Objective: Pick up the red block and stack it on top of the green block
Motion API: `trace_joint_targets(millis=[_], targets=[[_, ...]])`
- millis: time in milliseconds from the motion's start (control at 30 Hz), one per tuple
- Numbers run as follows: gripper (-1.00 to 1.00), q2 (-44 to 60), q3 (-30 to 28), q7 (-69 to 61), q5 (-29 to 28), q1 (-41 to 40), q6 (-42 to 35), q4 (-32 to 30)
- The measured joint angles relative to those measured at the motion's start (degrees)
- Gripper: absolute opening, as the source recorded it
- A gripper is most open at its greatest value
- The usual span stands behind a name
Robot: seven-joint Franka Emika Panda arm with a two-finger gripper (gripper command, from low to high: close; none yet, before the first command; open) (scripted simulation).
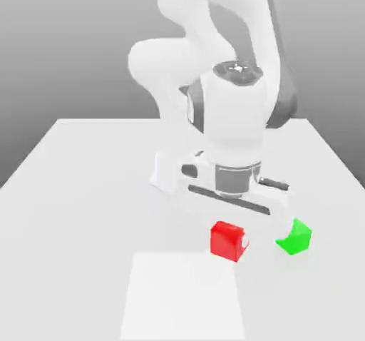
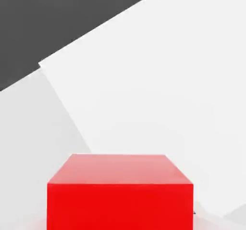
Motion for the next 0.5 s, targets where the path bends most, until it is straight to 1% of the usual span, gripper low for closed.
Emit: trace_joint_targets(millis=[300, 367, 500], targets=[[-1.00, -7.13, 12.52, 20.64, 5.82, 10.85, -2.19, -4.61], [-1.00, -6.15, 14.15, 24.23, 3.11, 10.12, -1.33, -4.83], [-1.00, -2.24, 15.75, 30.61, -5.19, 6.93, 1.25, -4.64]])
